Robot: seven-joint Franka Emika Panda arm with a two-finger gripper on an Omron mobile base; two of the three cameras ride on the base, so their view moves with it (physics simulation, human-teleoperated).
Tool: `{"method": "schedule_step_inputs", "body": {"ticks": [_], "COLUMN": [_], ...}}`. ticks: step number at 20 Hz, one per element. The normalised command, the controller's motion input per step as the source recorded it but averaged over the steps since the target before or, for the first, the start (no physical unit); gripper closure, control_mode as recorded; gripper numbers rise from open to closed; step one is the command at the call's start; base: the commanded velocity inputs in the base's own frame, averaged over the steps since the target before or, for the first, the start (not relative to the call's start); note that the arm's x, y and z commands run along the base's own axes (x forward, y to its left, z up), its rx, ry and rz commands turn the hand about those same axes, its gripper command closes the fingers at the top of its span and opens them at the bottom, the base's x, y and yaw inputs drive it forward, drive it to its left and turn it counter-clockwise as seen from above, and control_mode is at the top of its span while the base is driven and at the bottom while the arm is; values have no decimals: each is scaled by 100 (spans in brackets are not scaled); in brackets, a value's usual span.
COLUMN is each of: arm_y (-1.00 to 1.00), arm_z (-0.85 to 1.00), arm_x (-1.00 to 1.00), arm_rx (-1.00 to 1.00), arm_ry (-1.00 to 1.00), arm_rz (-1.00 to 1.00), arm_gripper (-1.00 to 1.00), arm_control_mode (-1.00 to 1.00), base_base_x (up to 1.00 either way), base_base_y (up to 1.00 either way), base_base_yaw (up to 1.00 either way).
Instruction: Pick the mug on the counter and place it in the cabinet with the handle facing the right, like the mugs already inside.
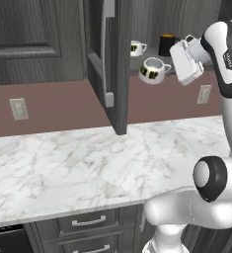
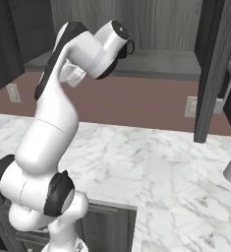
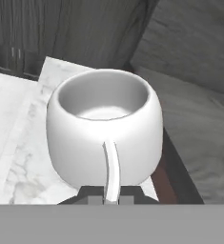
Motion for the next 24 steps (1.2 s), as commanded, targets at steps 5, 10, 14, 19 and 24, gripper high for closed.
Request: {"method": "schedule_step_inputs", "body": {"ticks": [5, 10, 14, 19, 24], "arm_y": [-4, -15, -9, -8, -2], "arm_z": [46, 2, -10, 0, -4], "arm_x": [12, 7, 1, 2, 9], "arm_rx": [6, 6, 1, -1, -1], "arm_ry": [20, 19, 8, -1, -3], "arm_rz": [0, -1, 0, 0, 0], "arm_gripper": [100, 100, 100, 100, 100], "arm_control_mode": [-100, -100, -100, -100, -100], "base_base_x": [0, 0, 0, 0, 0], "base_base_y": [0, 0, 0, 0, 0], "base_base_yaw": [0, 0, 0, 0, 0]}}
